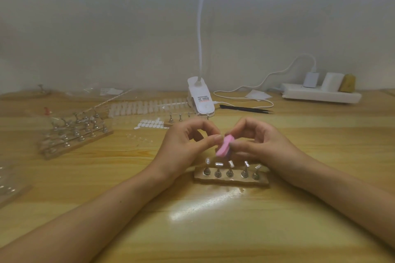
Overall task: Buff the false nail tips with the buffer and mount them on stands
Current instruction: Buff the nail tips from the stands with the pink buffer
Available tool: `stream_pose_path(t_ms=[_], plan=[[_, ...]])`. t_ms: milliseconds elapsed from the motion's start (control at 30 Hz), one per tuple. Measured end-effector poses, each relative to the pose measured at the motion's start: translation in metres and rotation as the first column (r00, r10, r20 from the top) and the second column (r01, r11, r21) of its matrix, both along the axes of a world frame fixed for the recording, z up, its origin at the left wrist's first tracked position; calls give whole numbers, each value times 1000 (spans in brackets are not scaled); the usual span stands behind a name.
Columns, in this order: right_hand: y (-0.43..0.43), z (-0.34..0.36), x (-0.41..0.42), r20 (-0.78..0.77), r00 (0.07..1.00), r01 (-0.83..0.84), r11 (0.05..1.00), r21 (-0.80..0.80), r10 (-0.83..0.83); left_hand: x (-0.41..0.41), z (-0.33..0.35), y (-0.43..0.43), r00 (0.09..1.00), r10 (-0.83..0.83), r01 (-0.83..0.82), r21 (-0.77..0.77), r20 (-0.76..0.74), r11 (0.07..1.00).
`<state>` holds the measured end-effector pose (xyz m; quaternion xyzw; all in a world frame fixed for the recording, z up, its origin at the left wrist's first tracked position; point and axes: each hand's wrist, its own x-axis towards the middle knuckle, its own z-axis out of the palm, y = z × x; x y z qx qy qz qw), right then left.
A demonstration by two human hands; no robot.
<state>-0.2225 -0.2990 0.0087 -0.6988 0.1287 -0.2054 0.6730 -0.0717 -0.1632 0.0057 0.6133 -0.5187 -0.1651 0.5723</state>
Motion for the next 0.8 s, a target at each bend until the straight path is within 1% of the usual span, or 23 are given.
stream_pose_path(t_ms=[67, 100, 167, 200, 267, 300, 333, 400, 433, 500, 533, 600, 633, 733, 800], plan=[[-2, 0, 0, 48, 995, 84, 993, 88, -88, -1, 0, 0, 1000, -14, 14, 8, 7, 1000], [-2, 1, 0, 48, 995, 84, 992, 96, -89, -1, 0, 0, 1000, -6, 6, 10, 1, 1000], [1, 2, 0, -4, 1000, 5, 1000, 14, -5, 0, 0, 0, 1000, 2, -2, 13, -11, 1000], [1, 1, 0, -13, 1000, -7, 1000, -10, 7, 0, 0, 0, 1000, -4, 4, 16, -6, 1000], [0, 0, 0, 38, 996, 77, 996, 53, -79, 0, 0, 0, 1000, -12, 12, 24, 4, 1000], [-2, 0, -1, 53, 994, 88, 993, 85, -92, -1, 0, 0, 1000, -9, 9, 25, -1, 1000], [-2, 0, -1, 47, 996, 68, 994, 80, -72, -1, 0, 0, 1000, -7, 7, 24, -9, 1000], [0, 1, 0, -10, 1000, -10, 1000, -6, 10, 0, 0, 1, 1000, -9, 10, 24, -15, 1000], [0, 0, 0, -12, 1000, -5, 1000, -20, 4, -1, 0, 1, 1000, -11, 11, 25, -11, 1000], [-2, -1, 0, 29, 997, 67, 997, 38, -68, -1, 0, 1, 1000, -8, 8, 23, -8, 1000], [-2, 0, 0, 33, 998, 58, 997, 53, -59, -1, 0, 1, 1000, -5, 5, 20, -8, 1000], [-1, 1, 0, -19, 1000, -25, 1000, 3, 25, 0, 0, 1, 1000, 0, 0, 18, -11, 1000], [-1, 1, 0, -32, 999, -43, 999, -14, 42, 0, 0, 1, 1000, 3, -3, 20, -16, 1000], [-3, 0, 0, 33, 997, 64, 996, 68, -66, -1, 0, 1, 1000, 1, 0, 24, -18, 1000], [-3, 2, 1, 33, 998, 49, 996, 80, -52, -1, 1, 1, 1000, -15, 15, 24, 1, 1000]])
